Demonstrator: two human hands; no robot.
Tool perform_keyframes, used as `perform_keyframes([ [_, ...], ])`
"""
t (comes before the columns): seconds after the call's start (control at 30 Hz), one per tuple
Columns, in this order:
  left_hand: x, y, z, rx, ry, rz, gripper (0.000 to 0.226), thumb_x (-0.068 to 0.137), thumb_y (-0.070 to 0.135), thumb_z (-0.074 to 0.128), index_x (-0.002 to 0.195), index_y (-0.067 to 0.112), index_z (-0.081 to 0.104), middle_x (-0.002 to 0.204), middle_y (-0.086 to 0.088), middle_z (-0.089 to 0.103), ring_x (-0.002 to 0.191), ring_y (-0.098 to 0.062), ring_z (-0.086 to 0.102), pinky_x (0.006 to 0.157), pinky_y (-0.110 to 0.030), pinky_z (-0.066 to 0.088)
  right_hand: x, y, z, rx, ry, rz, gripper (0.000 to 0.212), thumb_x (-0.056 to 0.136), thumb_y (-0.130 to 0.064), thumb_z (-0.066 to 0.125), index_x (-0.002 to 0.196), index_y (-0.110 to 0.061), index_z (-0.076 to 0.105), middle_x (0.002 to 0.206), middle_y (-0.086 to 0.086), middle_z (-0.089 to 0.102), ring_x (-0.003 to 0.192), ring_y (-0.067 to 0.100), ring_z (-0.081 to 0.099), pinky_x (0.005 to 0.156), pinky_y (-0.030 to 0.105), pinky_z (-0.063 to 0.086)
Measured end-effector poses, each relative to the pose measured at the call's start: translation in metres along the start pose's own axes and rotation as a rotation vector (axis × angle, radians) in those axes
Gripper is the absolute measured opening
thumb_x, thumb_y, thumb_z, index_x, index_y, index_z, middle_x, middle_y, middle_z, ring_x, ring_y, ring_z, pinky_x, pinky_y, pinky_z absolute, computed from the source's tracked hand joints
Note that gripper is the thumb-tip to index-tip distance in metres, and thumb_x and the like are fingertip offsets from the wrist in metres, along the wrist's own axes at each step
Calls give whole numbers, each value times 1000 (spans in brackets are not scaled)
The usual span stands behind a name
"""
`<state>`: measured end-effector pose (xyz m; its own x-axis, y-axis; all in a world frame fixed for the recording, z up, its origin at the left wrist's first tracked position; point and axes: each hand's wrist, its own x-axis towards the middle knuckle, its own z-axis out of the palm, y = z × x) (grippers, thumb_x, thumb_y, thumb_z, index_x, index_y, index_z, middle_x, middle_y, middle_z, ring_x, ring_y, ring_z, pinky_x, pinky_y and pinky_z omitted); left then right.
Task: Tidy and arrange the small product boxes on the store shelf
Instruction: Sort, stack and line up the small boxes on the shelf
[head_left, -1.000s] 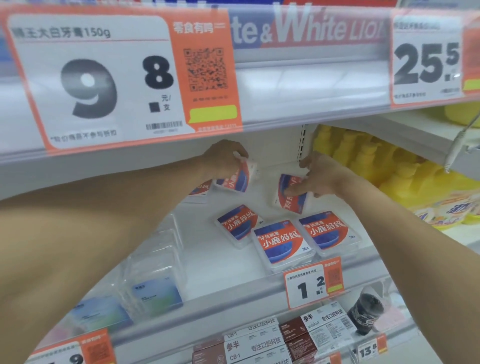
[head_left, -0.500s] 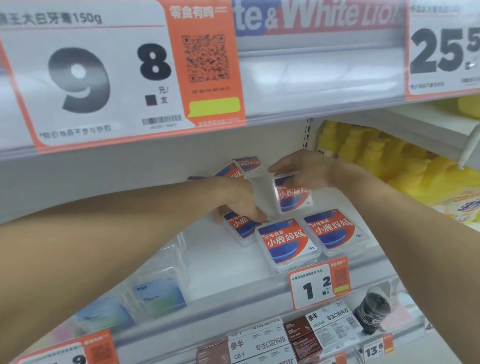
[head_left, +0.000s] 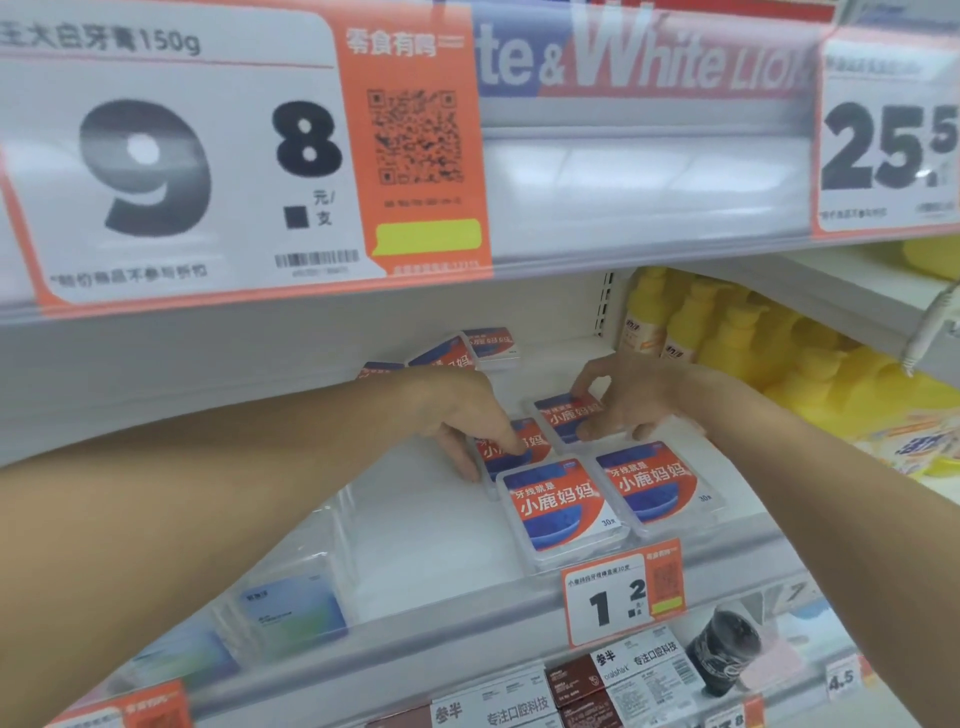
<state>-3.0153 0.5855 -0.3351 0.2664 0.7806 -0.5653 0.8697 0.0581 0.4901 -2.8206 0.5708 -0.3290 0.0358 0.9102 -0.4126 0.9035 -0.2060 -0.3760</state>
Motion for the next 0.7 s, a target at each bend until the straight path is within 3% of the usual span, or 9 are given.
perform_keyframes([
  [0.17, -12, 3, 5, -101, -57, -52, 53, 84, 29, 73, 131, 17, 52, 131, -10, 58, 98, -31, 69, 79, -41, 60, -14, 2, -6, -74, -50, 125, 82, 76, -28, 83, 143, -24, 36, 119, 1, 54, 101, 23, 64, 87, 37, 59],
  [0.33, -14, 7, 11, 80, -50, -78, 65, 84, 31, 73, 141, 22, 42, 138, -9, 49, 106, -32, 63, 63, -35, 61, -21, 3, -9, 124, -55, 223, 58, 80, -39, 78, 126, -16, 53, 117, 10, 66, 106, 30, 65, 88, 42, 56],
  [0.5, -16, 7, 15, -64, -63, -64, 47, 89, 25, 68, 132, 14, 51, 112, -13, 67, 86, -27, 72, 75, -40, 61, -15, 19, -8, 218, -39, 255, 50, 80, -22, 80, 125, -9, 62, 106, 9, 73, 91, 26, 71, 76, 38, 60],
  [0.7, -15, 7, 19, -105, -76, -44, 44, 90, 23, 68, 129, 13, 51, 113, -14, 68, 89, -27, 73, 77, -40, 60, -16, 29, -13, 268, -136, 319, 50, 81, -19, 80, 127, -16, 62, 107, 12, 73, 96, 27, 70, 77, 39, 60],
])
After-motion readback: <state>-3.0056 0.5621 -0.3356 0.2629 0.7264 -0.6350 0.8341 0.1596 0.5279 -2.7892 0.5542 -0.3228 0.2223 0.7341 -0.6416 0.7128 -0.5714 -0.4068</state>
